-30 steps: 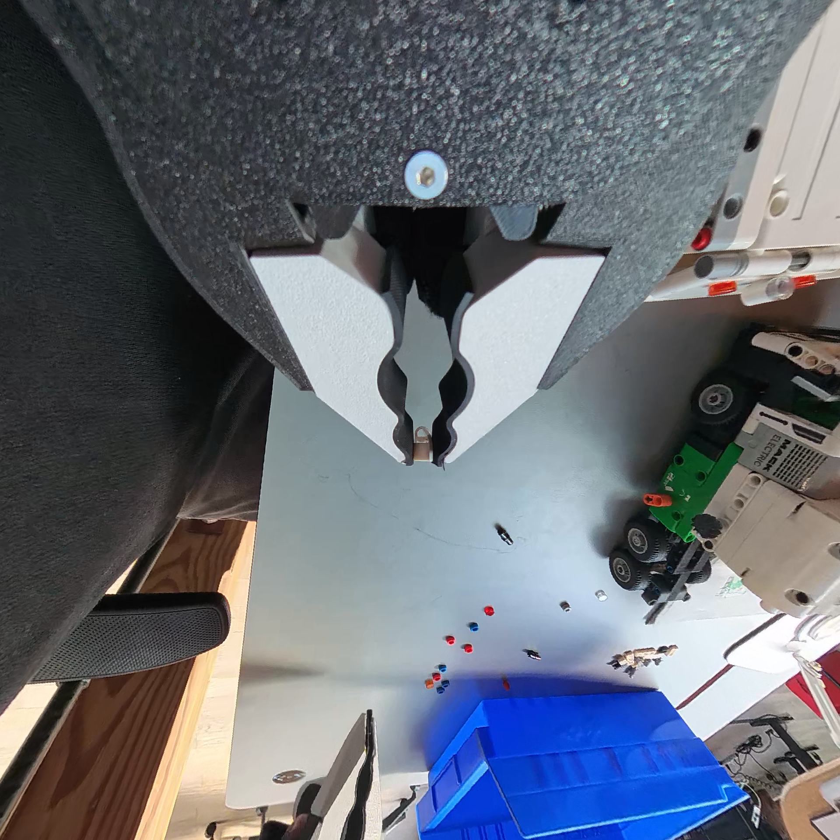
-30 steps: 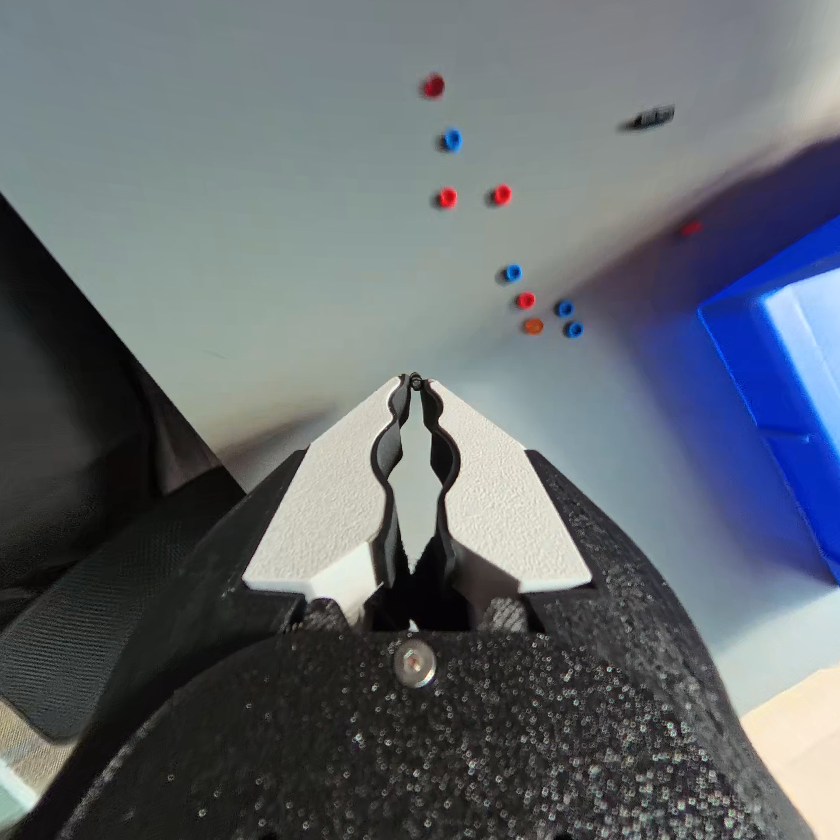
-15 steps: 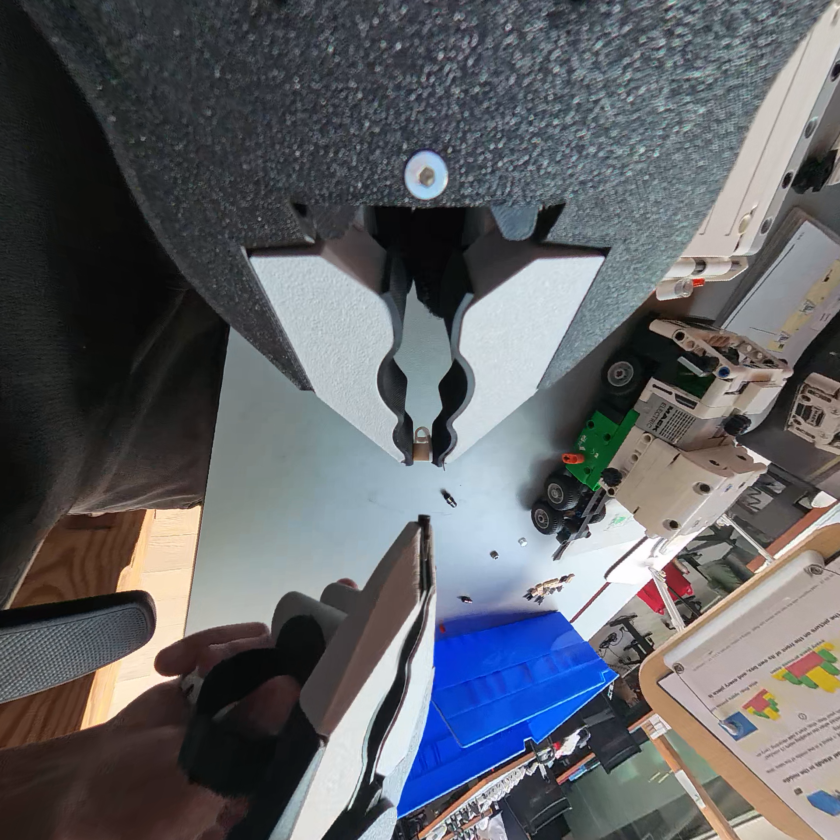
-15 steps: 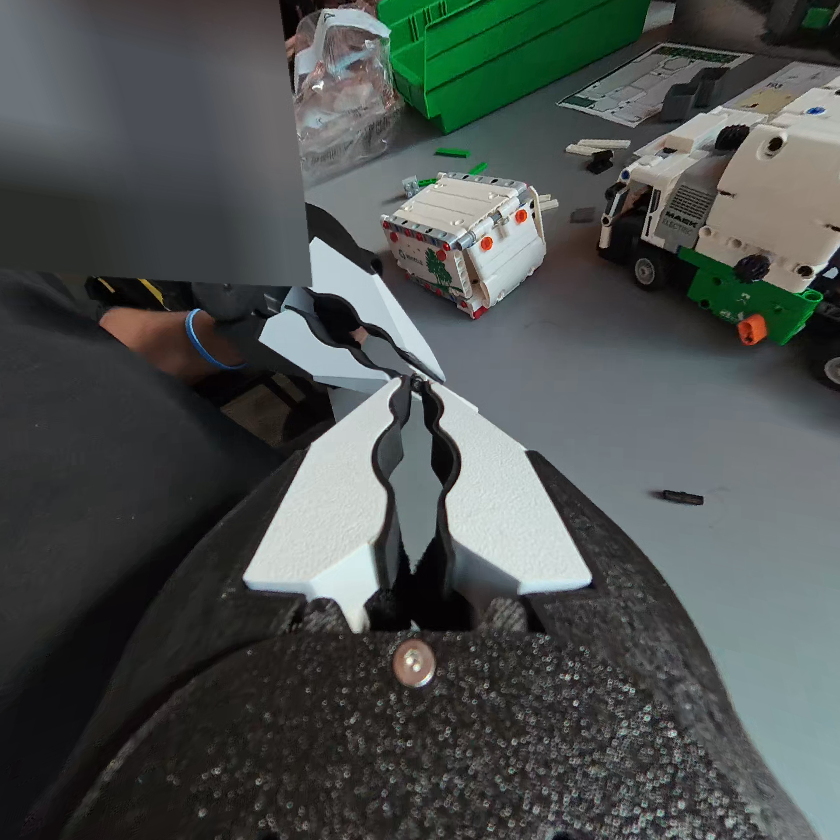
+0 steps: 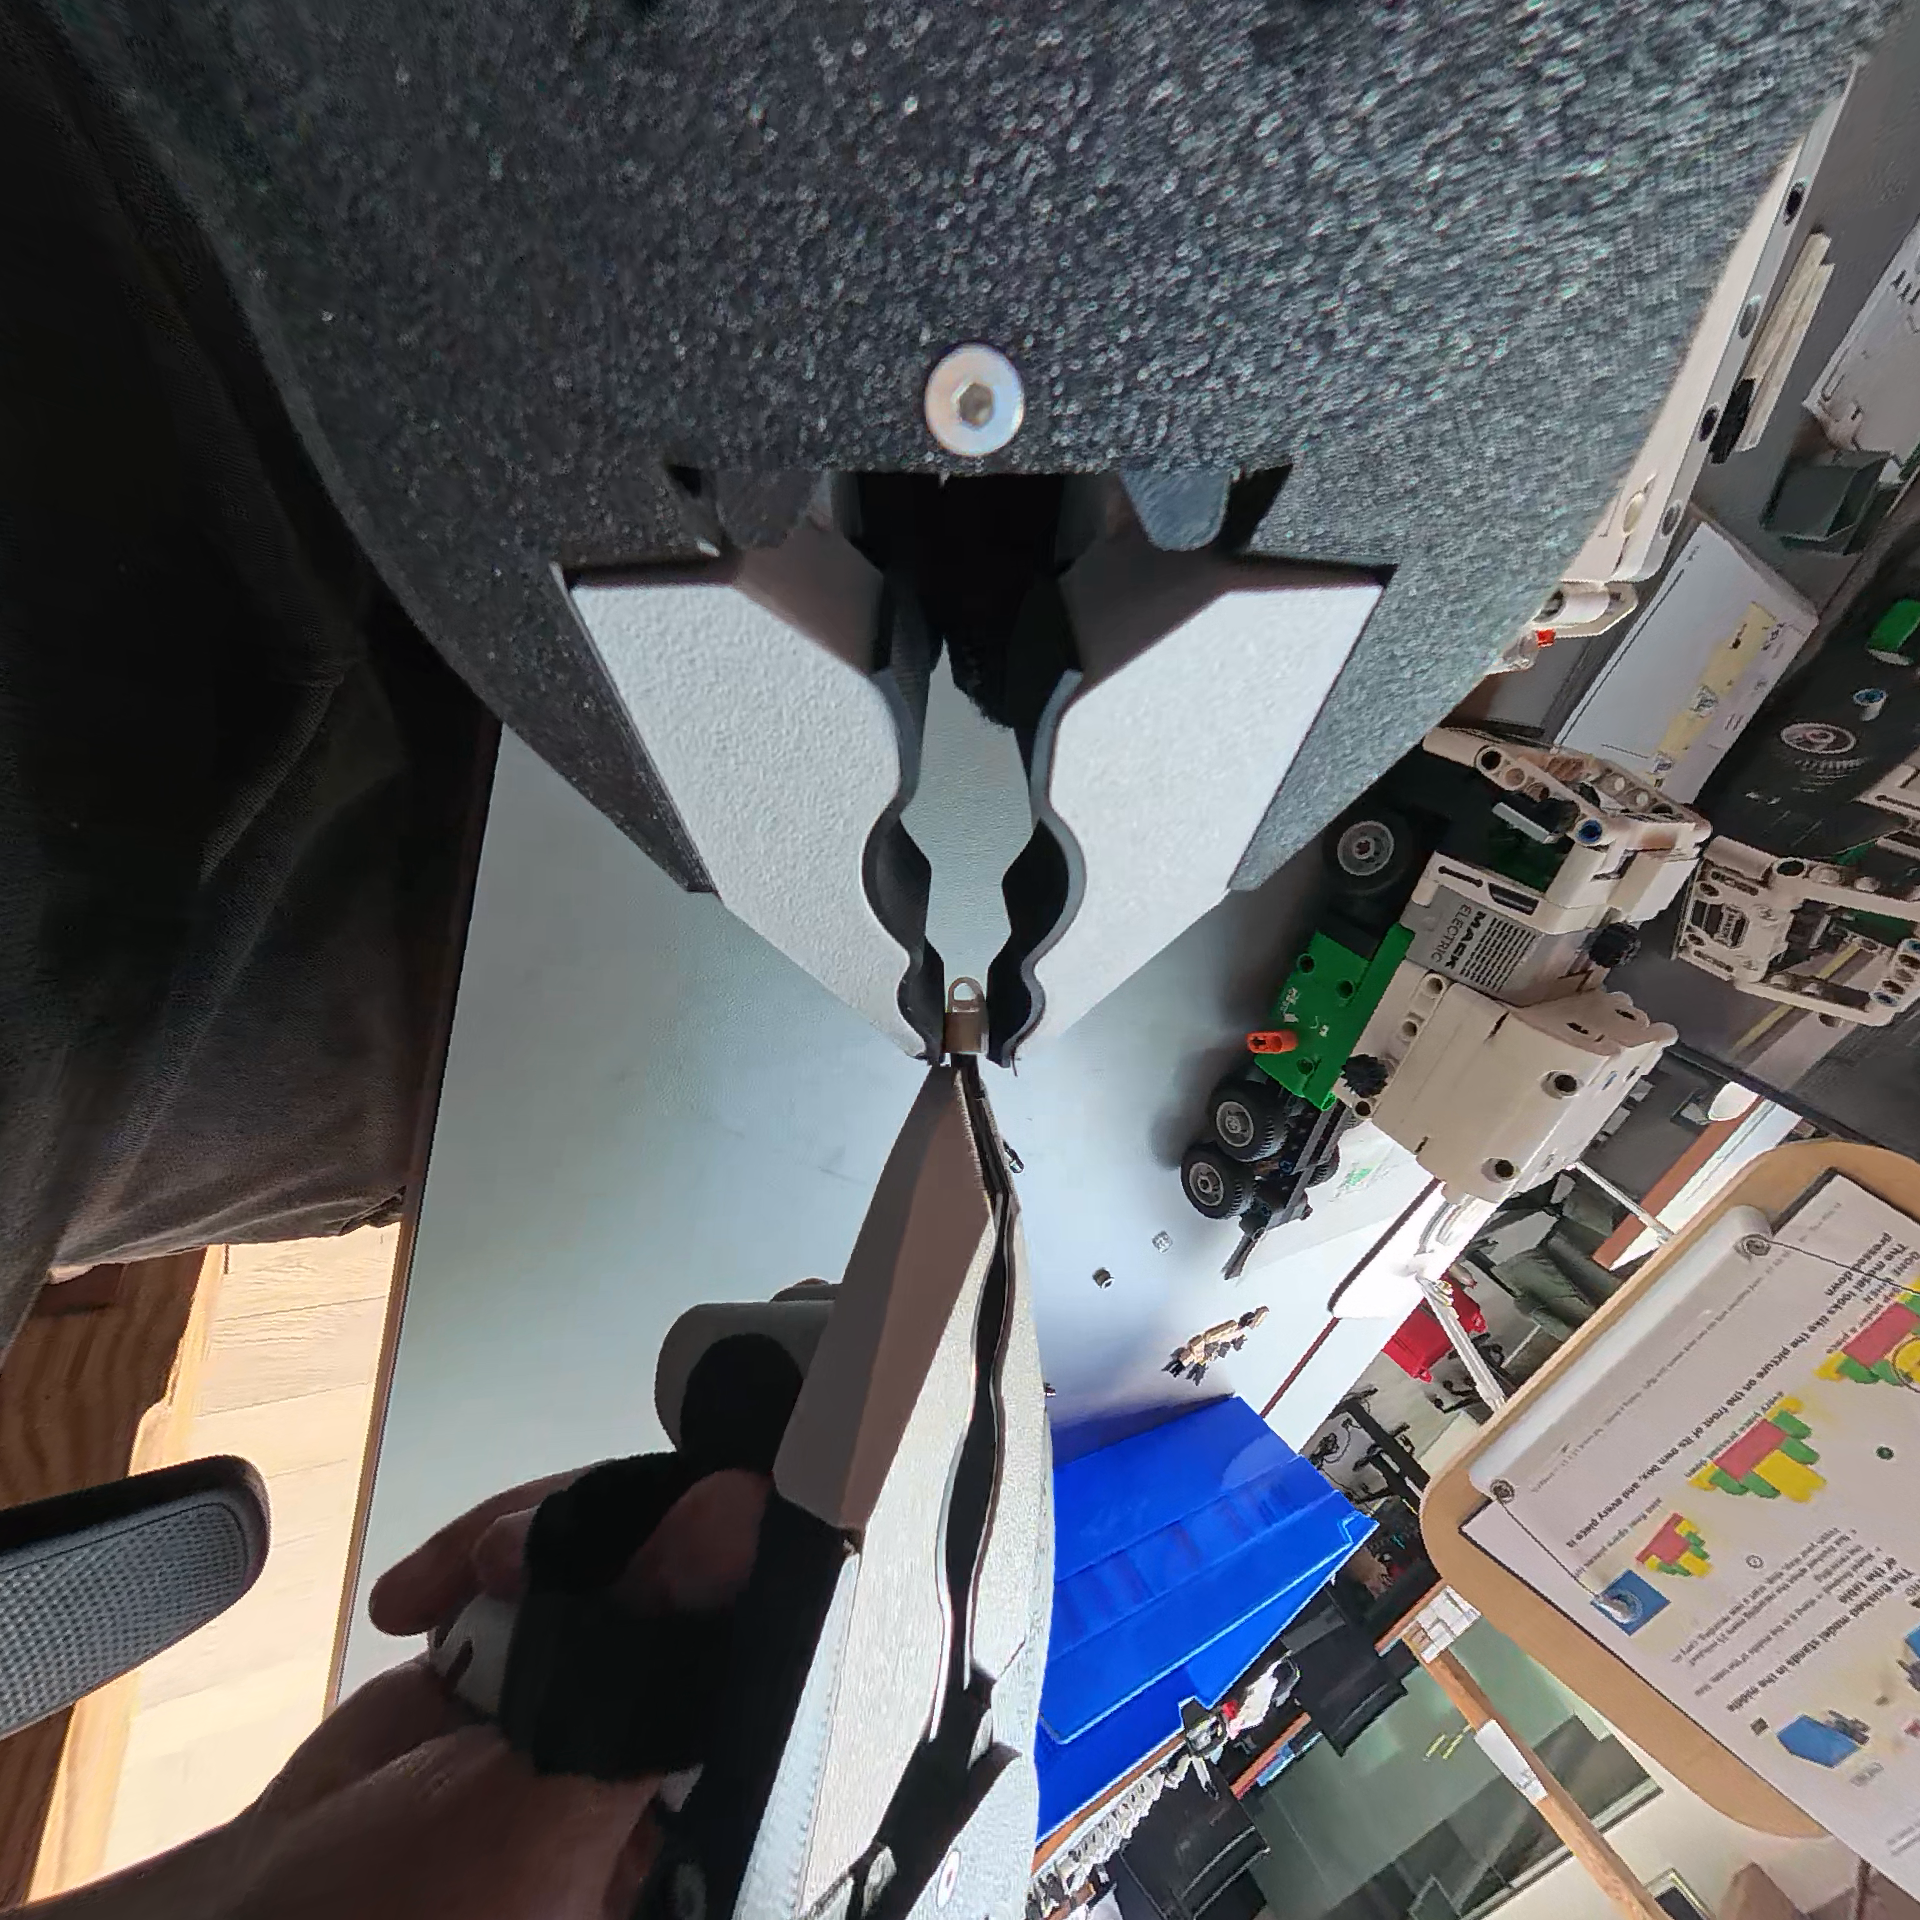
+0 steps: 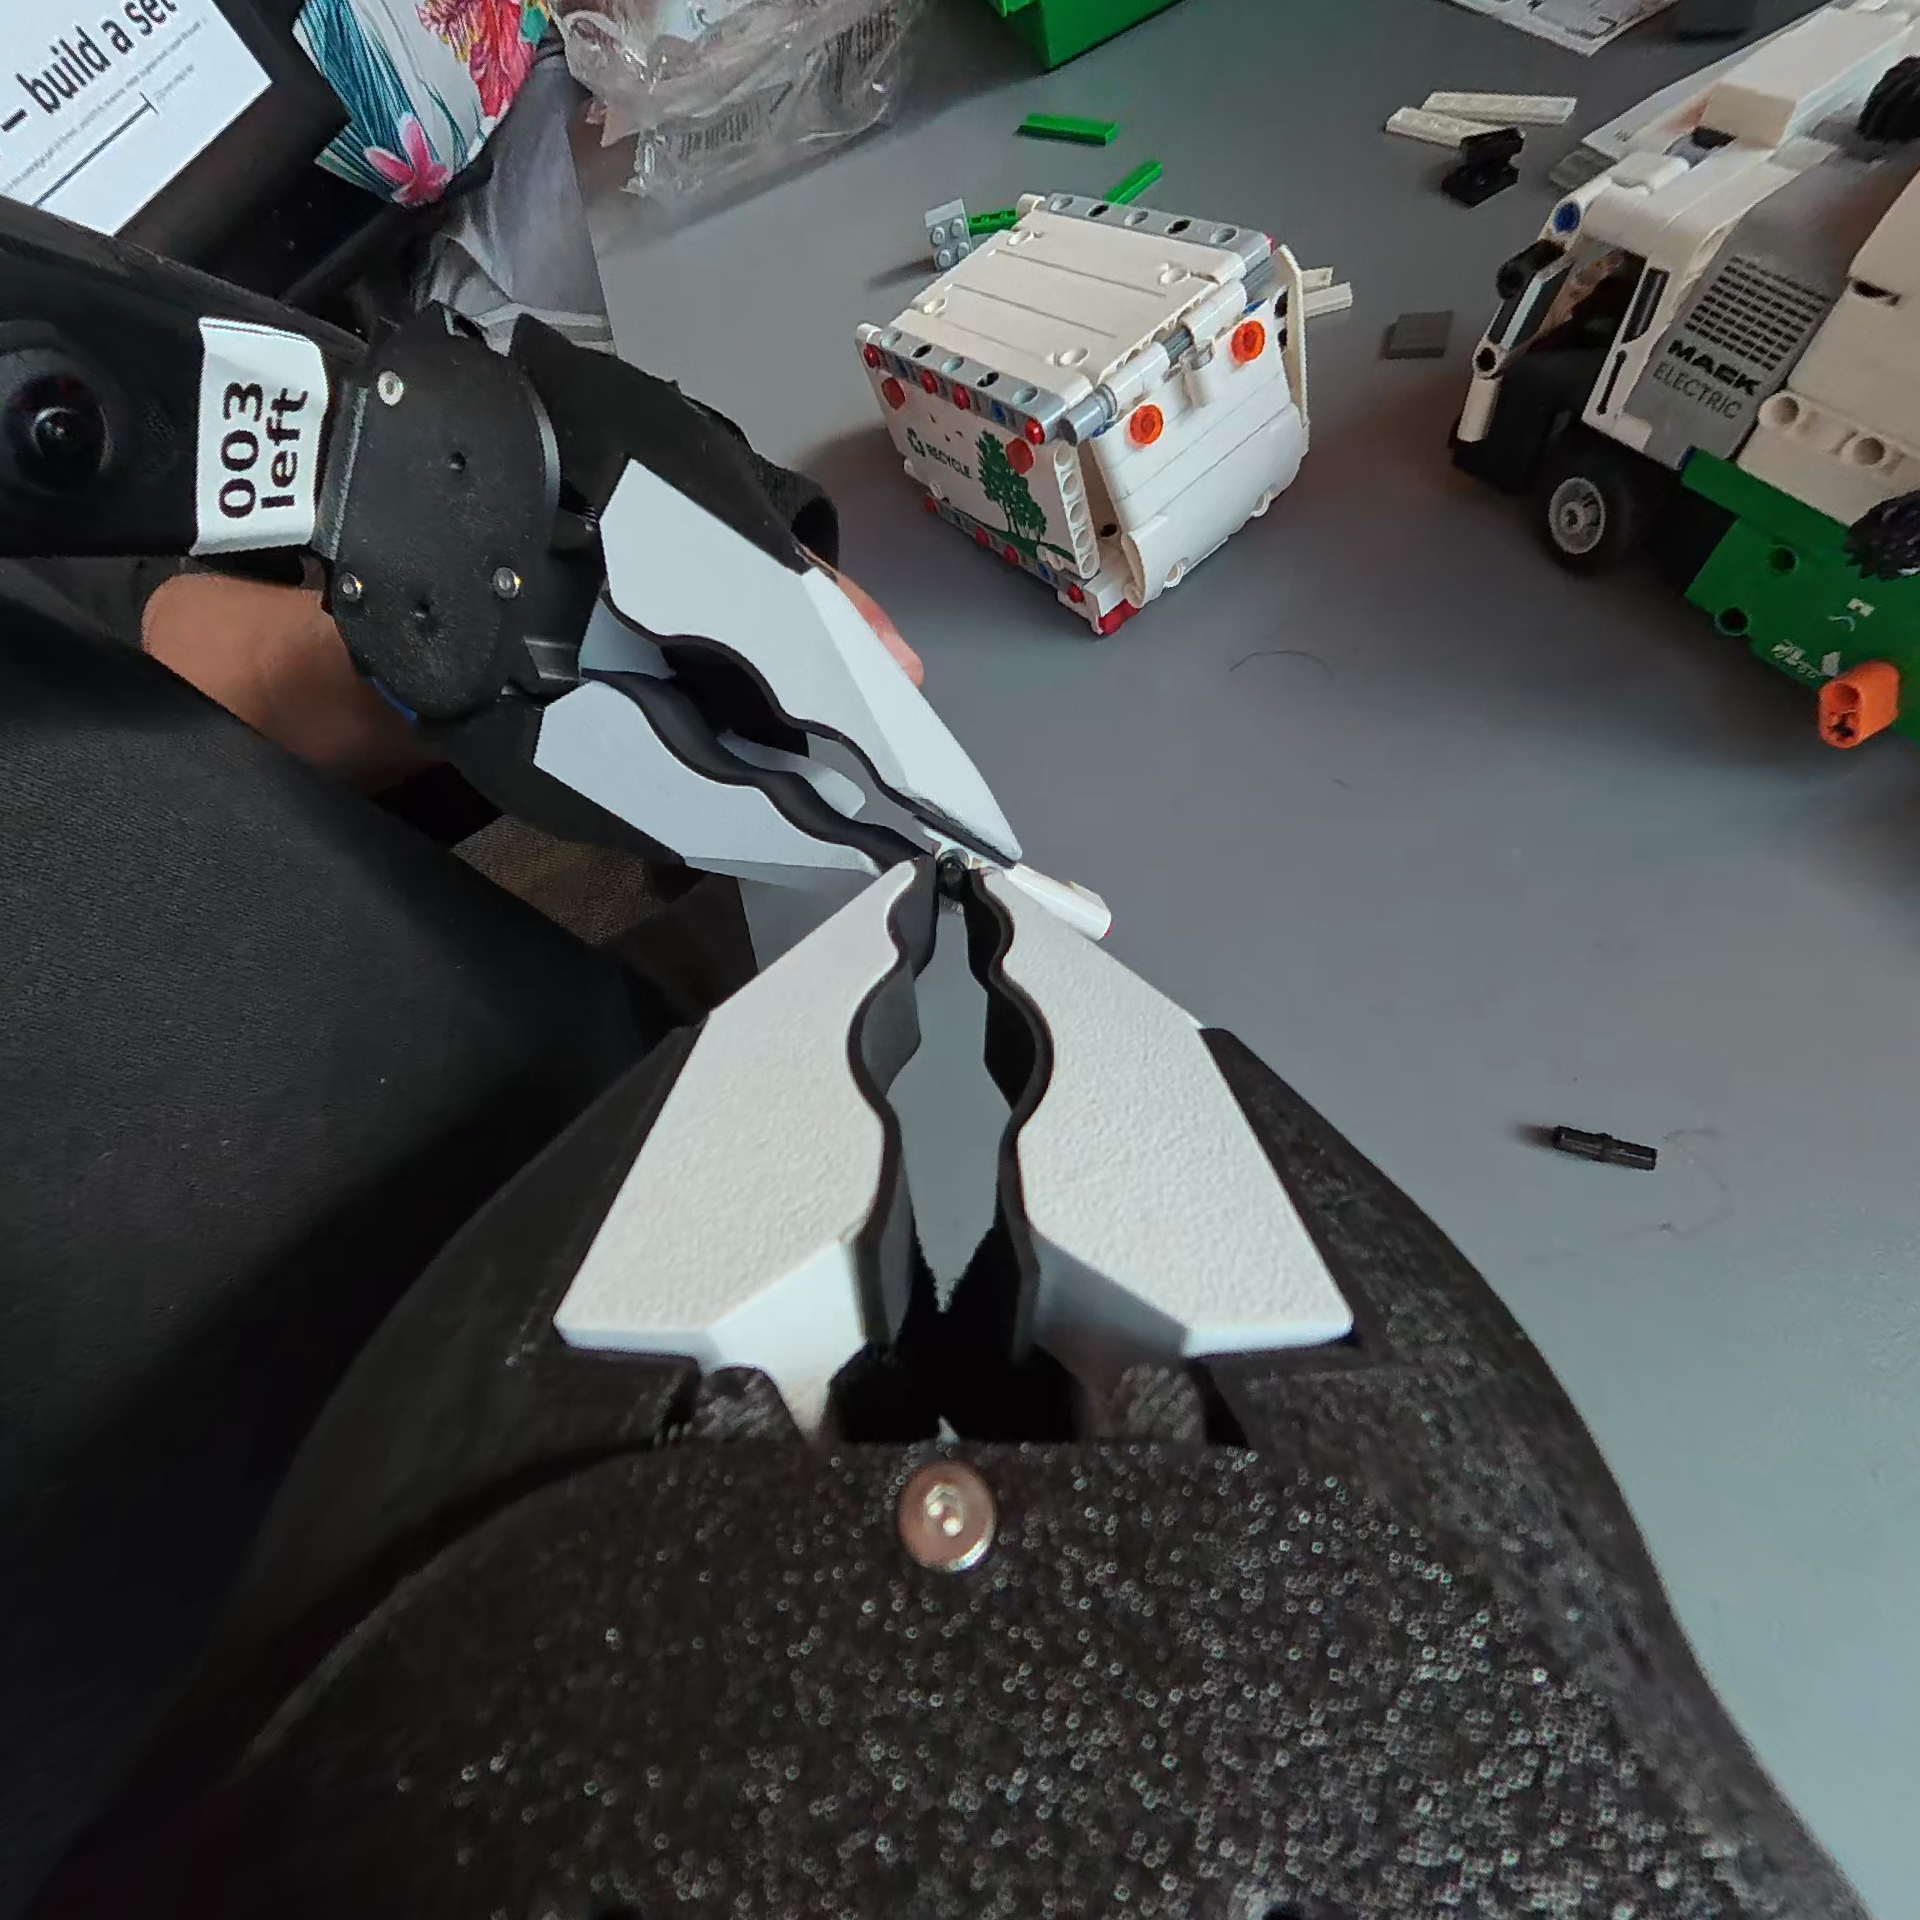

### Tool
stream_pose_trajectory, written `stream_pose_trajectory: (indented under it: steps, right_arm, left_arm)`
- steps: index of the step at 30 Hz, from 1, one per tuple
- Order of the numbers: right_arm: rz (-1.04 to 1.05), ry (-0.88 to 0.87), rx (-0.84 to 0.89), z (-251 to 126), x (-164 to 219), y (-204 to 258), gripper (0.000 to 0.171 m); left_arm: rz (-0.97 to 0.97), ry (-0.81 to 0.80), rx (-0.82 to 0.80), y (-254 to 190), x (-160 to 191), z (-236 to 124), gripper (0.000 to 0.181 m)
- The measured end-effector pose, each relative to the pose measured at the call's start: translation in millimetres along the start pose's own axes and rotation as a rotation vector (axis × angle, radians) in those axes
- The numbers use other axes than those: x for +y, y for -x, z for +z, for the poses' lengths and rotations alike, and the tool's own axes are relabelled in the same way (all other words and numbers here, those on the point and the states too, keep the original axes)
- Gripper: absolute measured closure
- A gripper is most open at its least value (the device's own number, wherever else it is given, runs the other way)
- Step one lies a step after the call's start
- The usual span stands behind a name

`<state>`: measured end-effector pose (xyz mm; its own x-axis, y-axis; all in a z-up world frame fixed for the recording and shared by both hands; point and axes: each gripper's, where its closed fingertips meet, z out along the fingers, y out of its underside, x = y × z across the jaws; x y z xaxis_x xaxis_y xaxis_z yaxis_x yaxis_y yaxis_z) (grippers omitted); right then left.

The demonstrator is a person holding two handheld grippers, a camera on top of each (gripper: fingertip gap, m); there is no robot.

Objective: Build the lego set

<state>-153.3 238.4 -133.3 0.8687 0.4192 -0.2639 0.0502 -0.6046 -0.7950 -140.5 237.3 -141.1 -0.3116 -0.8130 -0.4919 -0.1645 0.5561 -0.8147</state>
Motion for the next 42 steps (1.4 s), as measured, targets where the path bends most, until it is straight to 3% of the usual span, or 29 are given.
stream_pose_trajectory:
  steps: [9,15,20,23,30,42]
  right_arm:
    - [-0.086,0.034,-0.044,-1,-14,1,0.167]
    - [0.265,-0.07,-0.106,7,-17,-5,0.168]
    - [0.235,-0.095,-0.036,12,-10,-9,0.168]
    - [0.289,-0.142,-0.089,7,-16,-9,0.167]
    - [0.193,-0.161,-0.068,0,-29,-6,0.166]
    - [0.192,-0.176,-0.075,0,-34,-5,0.166]
  left_arm:
    - [-0.031,-0.046,-0.054,10,-7,-6,0.175]
    - [0.133,0.046,-0.249,22,1,-4,0.175]
    - [0.156,0.093,-0.241,18,8,0,0.176]
    - [0.065,0.047,-0.204,20,4,-1,0.176]
    - [-0.163,-0.07,-0.094,25,-10,-4,0.175]
    - [-0.202,-0.097,-0.085,29,-12,-7,0.175]
